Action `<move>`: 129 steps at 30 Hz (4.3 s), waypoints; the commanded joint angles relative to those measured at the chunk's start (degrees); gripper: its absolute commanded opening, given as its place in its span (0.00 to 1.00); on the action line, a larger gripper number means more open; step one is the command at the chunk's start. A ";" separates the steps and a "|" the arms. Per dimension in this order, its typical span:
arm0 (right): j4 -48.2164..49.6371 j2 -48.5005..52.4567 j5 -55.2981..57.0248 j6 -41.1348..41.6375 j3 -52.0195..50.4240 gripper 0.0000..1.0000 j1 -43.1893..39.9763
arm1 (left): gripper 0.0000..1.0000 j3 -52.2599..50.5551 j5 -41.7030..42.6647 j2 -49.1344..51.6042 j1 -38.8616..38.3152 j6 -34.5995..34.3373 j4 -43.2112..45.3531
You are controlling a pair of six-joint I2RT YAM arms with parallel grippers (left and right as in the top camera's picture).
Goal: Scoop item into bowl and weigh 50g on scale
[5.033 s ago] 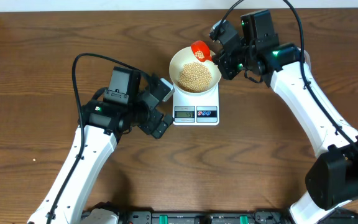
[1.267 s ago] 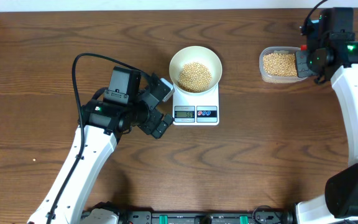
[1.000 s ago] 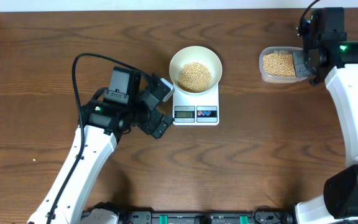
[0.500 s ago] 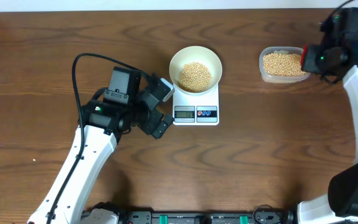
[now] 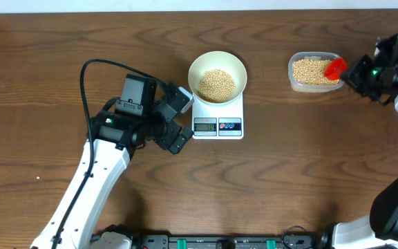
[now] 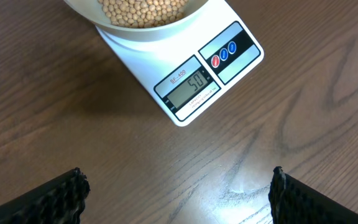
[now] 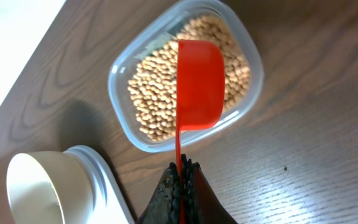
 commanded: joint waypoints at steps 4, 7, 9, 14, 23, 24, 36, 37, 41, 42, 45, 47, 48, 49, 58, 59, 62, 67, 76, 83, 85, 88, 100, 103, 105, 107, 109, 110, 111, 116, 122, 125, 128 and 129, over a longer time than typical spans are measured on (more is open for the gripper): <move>2.47 -0.57 -2.89 4.52 -2.36 0.11 -1.14 | 0.95 0.52 -0.57 0.20 -0.11 -0.48 -0.02; 4.24 -0.57 -2.91 5.57 -3.37 0.21 -1.14 | 0.95 0.52 -0.57 0.20 -0.11 -0.48 -0.04; 5.33 -0.57 -3.04 6.75 -4.09 0.25 -1.14 | 0.95 0.55 -0.57 0.20 -0.11 -0.48 -0.04; 5.73 -0.57 -3.80 7.28 -4.50 0.31 -1.14 | 0.95 0.55 -0.57 0.22 -0.11 -0.48 -0.02; 2.49 -0.57 -2.34 7.69 -4.59 0.42 -1.14 | 0.95 0.52 -0.57 0.20 -0.11 -0.48 -0.04; 1.84 -0.57 -1.44 7.67 -4.68 0.43 -1.14 | 0.95 0.52 -0.57 0.20 -0.11 -0.48 -0.02; -0.76 -0.57 0.81 6.97 -9.14 0.49 -1.14 | 0.95 0.55 -0.57 0.20 -0.11 -0.48 -0.04; -0.74 -0.57 0.81 6.51 -9.16 0.52 -1.14 | 0.95 0.52 -0.57 0.20 -0.11 -0.48 -0.04; 0.44 -0.57 0.76 6.14 -9.14 0.57 -1.14 | 0.95 0.52 -0.57 0.20 -0.11 -0.48 -0.02; 0.83 -0.59 0.52 6.14 -9.14 0.59 -1.14 | 0.95 0.52 -0.57 0.20 -0.11 -0.48 -0.02; 2.62 -0.72 -1.46 5.07 -8.90 0.63 -1.14 | 0.95 0.52 -0.57 0.20 -0.11 -0.48 -0.02; 3.32 -1.18 -2.51 4.04 -8.50 0.67 -1.14 | 0.95 0.52 -0.57 0.20 -0.11 -0.48 -0.02; 3.37 -1.84 -2.54 3.08 -7.98 0.68 -1.14 | 0.95 0.52 -0.57 0.20 -0.11 -0.48 -0.04; 3.41 -2.54 -2.56 1.95 -7.61 0.69 -1.14 | 0.95 0.55 -0.57 0.22 -0.11 -0.48 -0.04; 3.41 -14.05 -2.67 -11.76 -4.68 0.80 -1.11 | 0.95 0.52 -0.57 0.20 -0.11 -0.48 -0.04; 3.37 -15.47 -2.64 -13.03 -4.68 0.80 -1.14 | 0.95 0.52 -0.57 0.20 -0.11 -0.48 -0.02; 1.92 -20.46 -0.72 -15.54 -4.68 0.83 -1.14 | 0.95 0.52 -0.57 0.22 -0.11 -0.48 -0.02; -1.79 -27.41 4.96 -15.52 -4.68 0.99 -1.14 | 0.95 0.52 -0.57 0.20 -0.11 -0.48 -0.02; -6.95 -33.22 5.90 -15.47 -4.68 0.99 -1.11 | 0.95 0.55 -0.57 0.20 -0.11 -0.48 -0.02; -10.91 -33.20 5.40 -15.26 -4.70 0.99 -1.03 | 0.95 0.52 -0.57 0.20 -0.11 -0.48 -0.02; -11.23 -33.20 5.25 -15.26 -4.70 0.99 -1.01 | 0.95 0.52 -0.57 0.20 -0.11 -0.48 -0.02; -11.21 -33.20 5.29 -15.28 -4.70 0.99 -1.01 | 0.95 0.52 -0.57 0.20 -0.11 -0.48 -0.04; -11.23 -33.20 5.29 -15.28 -4.70 0.99 -1.01 | 0.95 0.55 -0.57 0.20 -0.11 -0.48 -0.04; -11.23 -33.20 5.29 -15.28 -4.70 0.99 -1.01 | 0.95 0.52 -0.57 0.20 -0.11 -0.48 -0.02; -11.32 -33.20 5.29 -15.28 -4.70 0.99 -1.03 | 0.95 0.55 -0.57 0.20 -0.11 -0.48 -0.04; -11.47 -33.22 5.29 -15.32 -4.85 0.99 -1.01 | 0.95 0.52 -0.57 0.20 -0.11 -0.48 -0.02; -13.99 -33.73 5.92 -15.85 -4.85 0.99 -1.03 | 0.95 0.52 -0.57 0.20 -0.11 -0.48 -0.02; -15.04 -34.21 5.95 -15.93 -4.98 0.99 -1.03 | 0.95 0.52 -0.57 0.20 -0.11 -0.48 -0.04; -15.74 -35.08 6.21 -16.26 -5.31 0.99 -1.03 | 0.95 0.52 -0.57 0.20 -0.11 -0.48 -0.02; -10.40 -45.16 11.96 -16.96 -13.27 0.99 -0.96 | 0.95 0.52 -0.57 0.20 -0.11 -0.48 -0.04; 3.74 -61.46 12.57 -21.79 -30.82 0.99 -0.98 | 0.95 0.52 -0.57 0.20 -0.11 -0.48 -0.02; 10.40 -69.00 12.59 -23.04 -39.30 0.99 -0.96 | 0.95 0.52 -0.57 0.20 -0.11 -0.48 -0.02; 17.31 -75.19 12.57 -23.04 -46.97 0.99 -0.96 | 0.95 0.52 -0.57 0.20 -0.11 -0.48 -0.02; 19.98 -77.53 12.57 -23.04 -49.94 0.99 -0.96 | 0.95 0.52 -0.57 0.20 -0.11 -0.48 -0.02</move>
